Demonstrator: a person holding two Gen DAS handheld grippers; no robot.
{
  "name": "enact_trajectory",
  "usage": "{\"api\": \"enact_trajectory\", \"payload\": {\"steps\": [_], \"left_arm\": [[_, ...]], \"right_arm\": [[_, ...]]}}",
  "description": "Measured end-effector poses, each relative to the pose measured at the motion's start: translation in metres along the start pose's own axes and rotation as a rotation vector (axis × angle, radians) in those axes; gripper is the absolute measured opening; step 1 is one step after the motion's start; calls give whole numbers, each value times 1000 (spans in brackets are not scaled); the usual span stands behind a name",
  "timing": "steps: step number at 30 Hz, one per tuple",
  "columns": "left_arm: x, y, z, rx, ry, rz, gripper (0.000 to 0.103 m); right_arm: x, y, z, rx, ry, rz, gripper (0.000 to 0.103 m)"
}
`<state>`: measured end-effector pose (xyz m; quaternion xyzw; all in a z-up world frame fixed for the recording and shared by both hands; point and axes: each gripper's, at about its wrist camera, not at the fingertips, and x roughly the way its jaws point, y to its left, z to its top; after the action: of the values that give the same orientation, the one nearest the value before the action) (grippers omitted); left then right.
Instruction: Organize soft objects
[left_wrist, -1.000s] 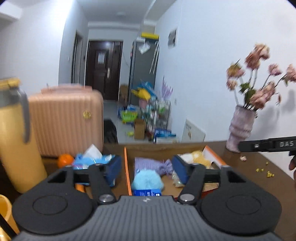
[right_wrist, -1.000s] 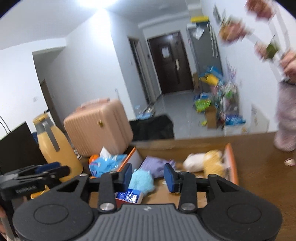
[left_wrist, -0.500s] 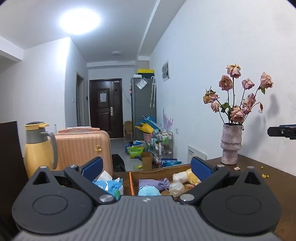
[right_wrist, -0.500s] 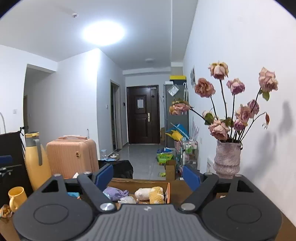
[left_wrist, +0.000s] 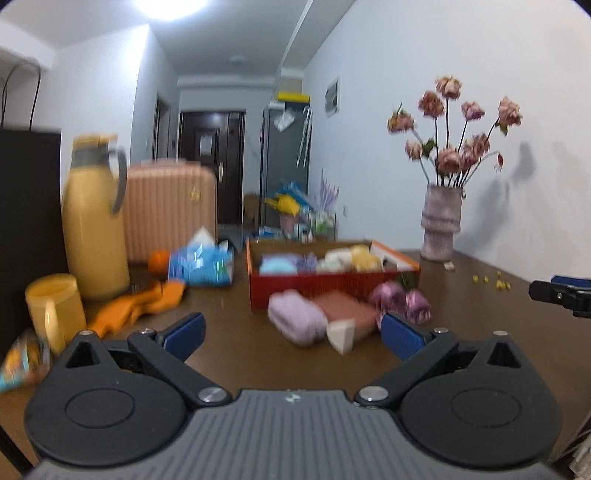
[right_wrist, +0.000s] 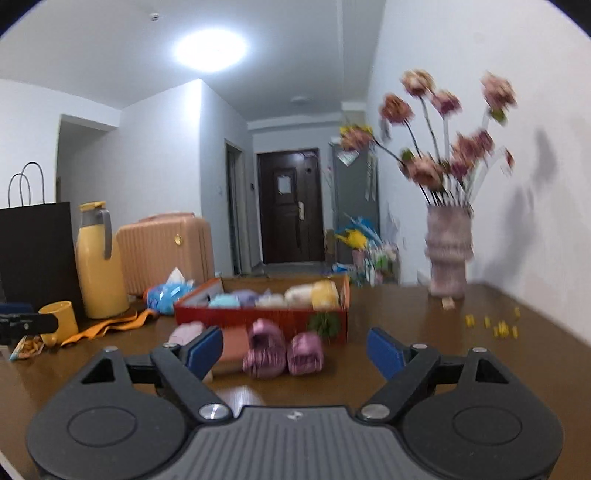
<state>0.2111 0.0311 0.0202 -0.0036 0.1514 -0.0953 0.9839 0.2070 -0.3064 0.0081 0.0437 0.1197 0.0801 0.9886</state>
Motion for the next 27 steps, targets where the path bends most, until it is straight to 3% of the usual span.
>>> {"api": "enact_trajectory", "payload": {"steps": [5, 9, 18, 27], "left_arm": [[17, 1, -9, 4, 57, 26, 103], [28, 1, -11, -14, 79, -19, 103], [54, 6, -17, -25, 126, -13, 103], [100, -19, -12, 14, 146, -87, 103]], "right_arm": [[1, 0, -23, 16, 63, 6, 84], [10, 3, -25, 13, 79, 11, 84], [41, 4, -29, 17, 124, 21, 83], [85, -1, -26, 15, 170, 22, 78]]}}
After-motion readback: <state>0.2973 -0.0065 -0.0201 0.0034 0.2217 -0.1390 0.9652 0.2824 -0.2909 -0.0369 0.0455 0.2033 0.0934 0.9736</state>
